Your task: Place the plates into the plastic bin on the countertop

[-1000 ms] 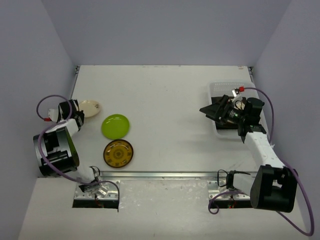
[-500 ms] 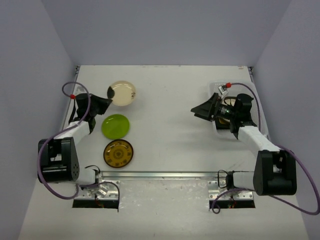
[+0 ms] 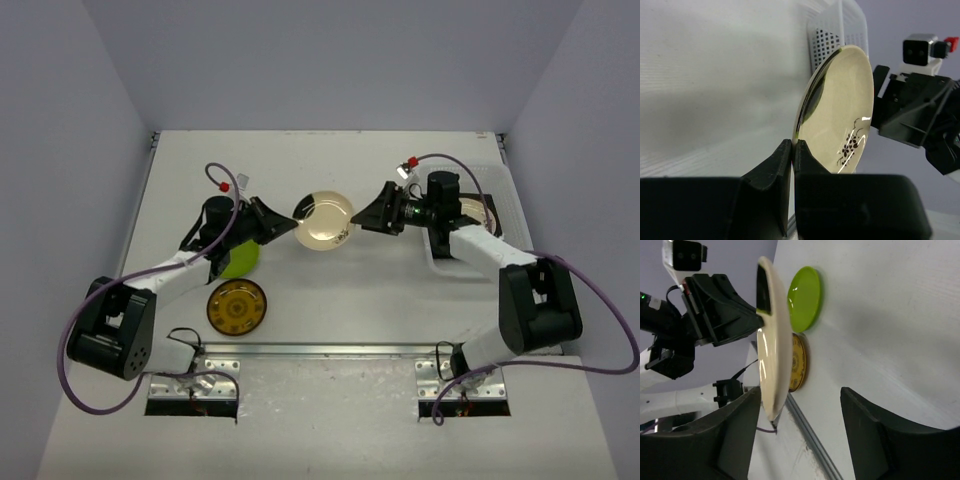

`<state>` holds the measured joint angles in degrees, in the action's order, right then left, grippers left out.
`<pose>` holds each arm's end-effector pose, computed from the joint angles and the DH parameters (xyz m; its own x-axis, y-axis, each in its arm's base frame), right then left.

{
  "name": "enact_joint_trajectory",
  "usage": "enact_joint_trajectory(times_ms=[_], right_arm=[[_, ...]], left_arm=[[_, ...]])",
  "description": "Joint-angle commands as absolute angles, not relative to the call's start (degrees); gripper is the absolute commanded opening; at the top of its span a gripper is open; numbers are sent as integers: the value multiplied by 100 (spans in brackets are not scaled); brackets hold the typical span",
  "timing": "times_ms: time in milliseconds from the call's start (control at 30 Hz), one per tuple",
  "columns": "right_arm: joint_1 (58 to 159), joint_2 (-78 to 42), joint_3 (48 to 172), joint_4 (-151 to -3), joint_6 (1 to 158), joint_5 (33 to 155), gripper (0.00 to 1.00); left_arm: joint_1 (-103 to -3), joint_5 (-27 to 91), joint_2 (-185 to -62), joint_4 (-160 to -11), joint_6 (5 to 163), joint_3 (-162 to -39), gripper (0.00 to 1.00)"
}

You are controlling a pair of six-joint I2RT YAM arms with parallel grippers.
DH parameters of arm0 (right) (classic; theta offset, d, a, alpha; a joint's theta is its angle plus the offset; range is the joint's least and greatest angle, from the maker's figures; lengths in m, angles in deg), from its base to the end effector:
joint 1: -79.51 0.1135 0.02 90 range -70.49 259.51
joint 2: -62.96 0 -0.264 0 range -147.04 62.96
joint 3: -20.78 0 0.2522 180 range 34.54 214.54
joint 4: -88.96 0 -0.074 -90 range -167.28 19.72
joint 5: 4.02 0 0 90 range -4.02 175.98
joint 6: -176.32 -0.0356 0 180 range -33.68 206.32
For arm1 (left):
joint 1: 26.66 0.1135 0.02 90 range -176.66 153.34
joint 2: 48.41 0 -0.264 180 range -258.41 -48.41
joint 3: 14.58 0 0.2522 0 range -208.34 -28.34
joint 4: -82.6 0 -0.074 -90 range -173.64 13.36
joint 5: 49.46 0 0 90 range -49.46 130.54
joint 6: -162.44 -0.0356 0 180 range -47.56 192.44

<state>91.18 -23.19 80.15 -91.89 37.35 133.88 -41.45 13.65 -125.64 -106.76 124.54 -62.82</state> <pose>0.3036 0.0897 0.2205 -0.8764 0.3354 -0.3456 -0.1950 0.4091 0.8914 0.2684 -0.0875 0.2132 -0.7042 -0.5420 -0.4587 0.1366 0.5306 -0.8366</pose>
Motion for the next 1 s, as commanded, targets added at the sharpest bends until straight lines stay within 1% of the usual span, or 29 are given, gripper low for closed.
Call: enact_joint_trajectory(times_ms=[0, 67, 100, 133, 167, 200, 233, 300, 333, 367, 400, 433, 500, 533, 567, 633, 733, 833, 967], right_arm=[[9298, -2498, 8273, -9638, 3606, 13277, 60], [9374, -2548, 8309, -9730, 3542, 13282, 56], [9423, -2576, 8329, -9769, 3499, 13294, 47], [9476, -2604, 8348, -9807, 3452, 13308, 36], [9499, -2638, 8356, -9898, 3410, 13322, 15], [9507, -2654, 8339, -9969, 3310, 13304, 5], [9507, -2660, 8308, -10026, 3176, 13268, 0], [9466, -2594, 8256, -9957, 3174, 13074, 0], [9390, -2466, 8163, -9896, 3163, 12948, 0], [9304, -2365, 8085, -9864, 3116, 12860, 0], [9207, -2288, 8017, -9864, 3069, 12803, 0], [9031, -2203, 7902, -9864, 3012, 12731, 0], [8422, -1913, 7679, -9777, 2780, 12496, 0], [8140, -1746, 7482, -9700, 2717, 12388, 0], [7624, -1443, 7368, -9527, 2659, 12266, 0], [6865, -959, 7211, -8795, 2877, 11700, 0], [5962, -597, 7182, -7981, 3320, 10967, 0], [5365, -678, 7297, -7586, 3602, 10706, 0], [5096, -1079, 7655, -7214, 3922, 10387, 0]], left_arm=[[-4225, 1337, -12126, -10872, 12249, -6475, 0], [-4291, 1315, -12118, -10814, 12191, -6521, 0], [-4322, 1298, -12125, -10786, 12159, -6540, 0], [-4351, 1279, -12135, -10758, 12126, -6559, 1], [-4378, 1265, -12142, -10761, 12116, -6567, 4], [-4392, 1259, -12144, -10712, 12094, -6585, 10], [-4397, 1259, -12144, -10630, 12063, -6611, 18], [-4398, 1441, -12086, -10292, 11911, -6704, 51], [-4398, 1677, -11909, -9941, 11779, -6788, 70], [-4398, 1884, -11754, -9522, 11628, -6857, 85], [-4398, 2086, -11635, -9255, 11534, -6916, 94], [-4398, 2430, -11459, -9015, 11452, -7016, 100], [-4398, 3329, -11130, -7975, 11212, -7261, 100], [-4398, 3603, -10871, -7714, 11164, -7311, 100], [-4398, 3947, -10734, -7406, 11101, -7332, 100], [-4398, 4324, -10335, -7106, 11026, -7283, 100], [-4398, 4465, -10051, -6853, 10875, -7255, 100], [-4392, 4559, -10095, -6663, 10818, -7299, 100], [-4389, 4653, -10365, -6474, 10901, -7387, 100]])
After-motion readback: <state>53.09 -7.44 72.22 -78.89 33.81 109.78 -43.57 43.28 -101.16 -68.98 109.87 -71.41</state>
